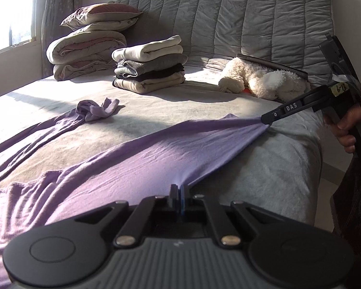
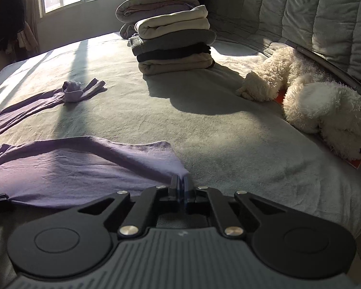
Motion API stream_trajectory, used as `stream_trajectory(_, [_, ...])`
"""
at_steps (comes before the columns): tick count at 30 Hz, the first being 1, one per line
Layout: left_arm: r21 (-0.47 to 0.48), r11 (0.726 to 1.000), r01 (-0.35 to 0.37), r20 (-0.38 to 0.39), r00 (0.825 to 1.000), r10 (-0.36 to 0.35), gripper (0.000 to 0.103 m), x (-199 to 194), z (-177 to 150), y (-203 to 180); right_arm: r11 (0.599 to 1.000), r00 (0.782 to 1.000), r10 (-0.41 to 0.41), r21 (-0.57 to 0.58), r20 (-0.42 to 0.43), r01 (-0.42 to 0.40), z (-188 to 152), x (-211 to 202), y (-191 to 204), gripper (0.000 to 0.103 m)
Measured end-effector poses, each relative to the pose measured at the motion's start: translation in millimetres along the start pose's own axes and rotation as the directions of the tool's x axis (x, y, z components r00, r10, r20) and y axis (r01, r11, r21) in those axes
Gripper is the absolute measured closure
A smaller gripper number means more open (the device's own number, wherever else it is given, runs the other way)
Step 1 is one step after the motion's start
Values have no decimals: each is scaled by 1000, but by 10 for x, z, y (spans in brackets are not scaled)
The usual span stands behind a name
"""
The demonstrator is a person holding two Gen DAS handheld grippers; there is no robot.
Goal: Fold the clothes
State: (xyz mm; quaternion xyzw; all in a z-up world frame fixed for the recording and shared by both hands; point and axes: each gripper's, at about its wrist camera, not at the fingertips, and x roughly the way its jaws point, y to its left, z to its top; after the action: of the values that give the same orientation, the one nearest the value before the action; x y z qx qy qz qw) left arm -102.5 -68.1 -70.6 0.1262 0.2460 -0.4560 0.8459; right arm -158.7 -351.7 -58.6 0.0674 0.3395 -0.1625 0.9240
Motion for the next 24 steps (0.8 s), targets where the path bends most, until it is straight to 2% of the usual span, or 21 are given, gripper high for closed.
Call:
stream_trajectory(4, [30,998,60,-11,998,-60,102,-95,-19,-87,1000,999,-15,2,-35,15,-94,-88,-62,100])
stream_trajectory(7, [75,995,59,-49,997,-55,102,-39,-119,-158,1000,997,-5,14,-76,6,-208,-90,-111,99])
stream_trajectory(9, [93,994,50,-62,997,-45,101,6,-185,-186,1000,998,10,23,-57,-9,-248,-100,-127,97])
stream_trajectory(11, [99,994,47,-52,998,-42,101,-3,-198,-188,998,998,43,57,-38,-41,-235,-108,-168,88])
stream_trajectory(14, [95,994,52,-46,998,-48,101,-22,-206,-179,991,995,96,99,-18,-93,-144,-80,-224,84])
stream_trajectory(16, [105,993,52,-45,998,-47,100,-15,-215,-187,989,994,108,100,-4,-107,-73,-9,-232,58])
stream_trajectory(20, [99,994,55,-48,998,-50,100,-13,-218,-178,987,993,122,102,4,-122,43,166,-232,56])
stream_trajectory(24, [98,993,59,-50,997,-54,100,-10,-224,-174,991,992,126,49,25,-127,77,343,-169,56])
